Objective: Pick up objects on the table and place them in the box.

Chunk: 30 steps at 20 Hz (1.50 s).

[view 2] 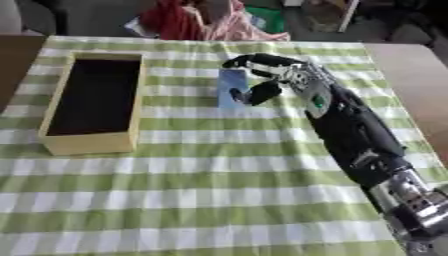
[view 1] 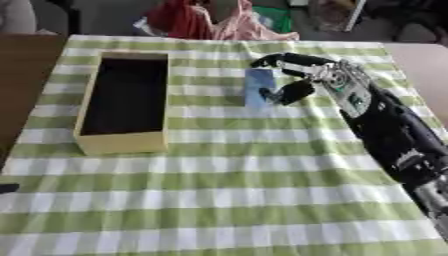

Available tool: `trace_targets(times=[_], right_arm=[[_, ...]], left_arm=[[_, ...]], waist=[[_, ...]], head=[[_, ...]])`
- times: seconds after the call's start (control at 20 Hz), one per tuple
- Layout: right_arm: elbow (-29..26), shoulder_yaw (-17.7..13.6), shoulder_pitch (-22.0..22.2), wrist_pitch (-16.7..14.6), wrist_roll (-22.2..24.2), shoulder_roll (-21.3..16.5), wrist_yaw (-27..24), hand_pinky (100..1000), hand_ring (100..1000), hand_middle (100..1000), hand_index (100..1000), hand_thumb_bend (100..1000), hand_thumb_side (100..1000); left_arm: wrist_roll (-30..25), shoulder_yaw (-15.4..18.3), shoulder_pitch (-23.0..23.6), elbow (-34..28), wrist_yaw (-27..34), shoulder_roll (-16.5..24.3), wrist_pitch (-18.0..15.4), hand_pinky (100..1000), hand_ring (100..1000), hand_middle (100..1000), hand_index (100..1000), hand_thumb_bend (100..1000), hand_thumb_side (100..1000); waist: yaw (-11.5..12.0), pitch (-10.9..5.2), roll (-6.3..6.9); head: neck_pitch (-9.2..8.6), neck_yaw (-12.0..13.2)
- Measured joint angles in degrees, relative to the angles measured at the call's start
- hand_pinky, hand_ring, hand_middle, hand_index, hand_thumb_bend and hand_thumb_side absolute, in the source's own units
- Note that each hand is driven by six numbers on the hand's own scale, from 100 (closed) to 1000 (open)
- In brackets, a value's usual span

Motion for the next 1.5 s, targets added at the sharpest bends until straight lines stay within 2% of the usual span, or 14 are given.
trace_targets(times=[0.25,0.45,0.5,0.55,0.6,0.7,1.0,1.35,1.4,1.45,1.5], right_arm=[[0.5,0.0,0.0,-0.2,-0.3,0.1,1.2,987,1000,916,1000,100,385],[0.5,-0.3,-0.1,-0.3,-1.4,0.3,1.8,947,1000,823,1000,100,286],[0.5,-0.3,-0.1,-0.4,-1.9,0.4,2.2,928,1000,751,994,100,172],[0.5,-0.3,-0.1,-0.4,-2.5,0.5,2.6,920,1000,721,990,100,130],[0.5,-0.3,-0.1,-0.5,-3.2,0.6,3.0,904,1000,636,978,100,100],[0.3,-0.3,-0.1,-0.8,-5.0,0.6,4.0,886,1000,543,969,100,100],[-1.5,-0.3,0.0,-1.9,-9.5,0.6,5.1,883,1000,513,965,100,100],[-7.1,0.8,-2.4,-2.6,-9.4,0.5,3.0,885,995,515,967,100,100],[-7.7,1.0,-2.9,-2.7,-9.2,0.5,2.6,885,994,516,967,100,160],[-8.1,1.2,-3.4,-2.8,-9.0,0.5,2.3,886,992,516,967,100,100],[-8.5,1.4,-4.0,-2.9,-8.7,0.6,2.1,886,991,516,967,100,100]], left_arm=[[0.0,0.0,0.0,0.0,0.0,0.0,0.0,622,882,707,673,100,612],[0.0,0.0,0.0,0.0,0.0,0.0,0.0,622,882,707,673,100,613],[0.0,0.0,0.0,0.0,0.0,0.0,0.0,622,882,706,673,100,613],[0.0,0.0,0.0,0.0,0.0,0.0,0.0,622,882,706,673,100,613],[0.0,0.0,0.0,0.0,0.0,0.0,0.0,622,882,706,673,100,613],[0.0,0.0,0.0,0.0,0.0,0.0,0.0,622,882,706,673,100,613],[-0.1,0.0,0.0,0.0,0.0,0.0,0.0,622,882,706,673,100,614],[-0.2,-0.2,0.2,0.0,0.0,0.0,0.1,622,882,705,673,100,610],[-0.2,-0.3,0.2,0.0,0.0,0.0,0.0,622,882,705,672,100,615],[-0.3,-0.4,0.2,0.0,0.0,0.0,0.0,622,882,705,672,100,608],[-0.4,-0.4,0.2,0.0,0.0,0.0,0.0,622,882,705,672,100,609]], waist=[[0.0,0.05,0.07],[0.2,0.06,0.12],[0.2,0.06,0.12],[0.2,0.06,0.13],[0.2,0.06,0.13],[0.2,0.06,0.16],[0.1,0.04,0.24],[0.3,-0.54,0.1],[0.5,-0.64,0.05],[0.7,-0.71,0.0],[0.9,-0.76,-0.04]], head=[[0.0,-0.2],[0.0,-0.3],[0.0,-0.4],[0.0,-0.4],[0.0,-0.4],[0.0,-0.4],[0.0,-0.5],[0.0,-0.6],[0.0,-0.6],[0.0,-0.7],[0.0,-0.8]])
